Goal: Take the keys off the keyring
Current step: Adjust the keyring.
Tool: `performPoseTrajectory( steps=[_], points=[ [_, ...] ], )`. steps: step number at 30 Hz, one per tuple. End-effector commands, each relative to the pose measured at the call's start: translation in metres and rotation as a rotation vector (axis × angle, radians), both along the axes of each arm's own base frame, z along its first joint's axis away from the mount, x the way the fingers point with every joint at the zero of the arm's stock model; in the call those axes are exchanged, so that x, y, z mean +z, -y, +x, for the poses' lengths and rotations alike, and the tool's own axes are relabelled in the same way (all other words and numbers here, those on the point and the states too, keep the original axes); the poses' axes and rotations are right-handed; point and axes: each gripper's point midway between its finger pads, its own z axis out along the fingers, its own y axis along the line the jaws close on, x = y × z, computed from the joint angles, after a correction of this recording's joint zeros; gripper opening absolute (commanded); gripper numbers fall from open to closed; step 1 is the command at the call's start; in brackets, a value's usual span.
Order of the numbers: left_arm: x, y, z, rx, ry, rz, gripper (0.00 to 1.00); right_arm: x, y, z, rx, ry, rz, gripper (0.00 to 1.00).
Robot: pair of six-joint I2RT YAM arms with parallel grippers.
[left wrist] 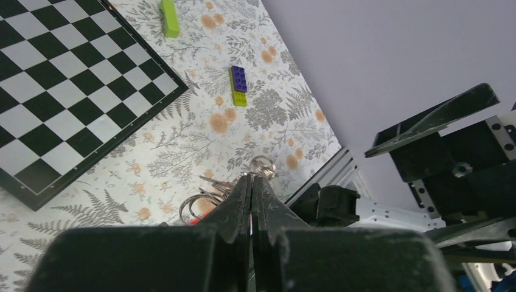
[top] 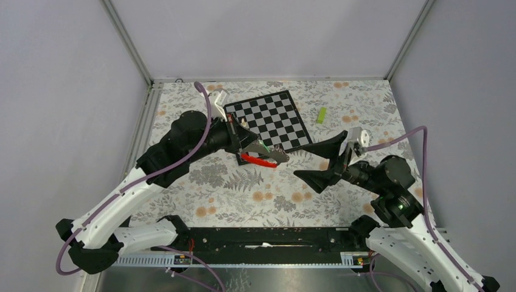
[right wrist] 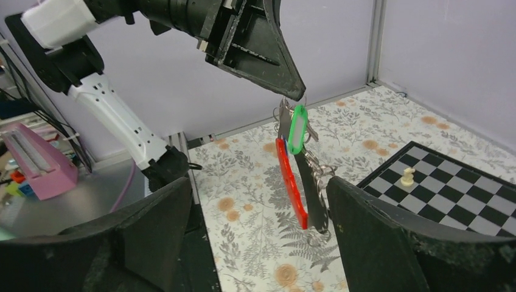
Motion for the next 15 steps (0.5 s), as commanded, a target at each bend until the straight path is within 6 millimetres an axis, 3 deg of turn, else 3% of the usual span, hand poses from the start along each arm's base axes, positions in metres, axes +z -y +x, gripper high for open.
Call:
performPoseTrajectory(
  steps=[1, 7, 12, 15],
  points=[
    [0.048, 0.013, 0.007, 0.051, 0.024, -0.162, 0.0, 0.029, -0.009, 0.007, 0.02, 0.191, -0.014, 0.9],
    [0.053, 0.029, -0.002, 0.028, 0.031, -0.157, 0.0, 0.043, -0.024, 0.018, 0.053, 0.272, -0.061, 0.98],
    [0.059, 0.037, -0.01, 0.003, 0.034, -0.167, 0.0, 0.038, -0.036, 0.029, 0.082, 0.313, -0.114, 0.98],
    [0.062, 0.038, -0.012, -0.004, 0.037, -0.17, 0.0, 0.032, -0.039, 0.033, 0.092, 0.31, -0.144, 0.92]
  ],
)
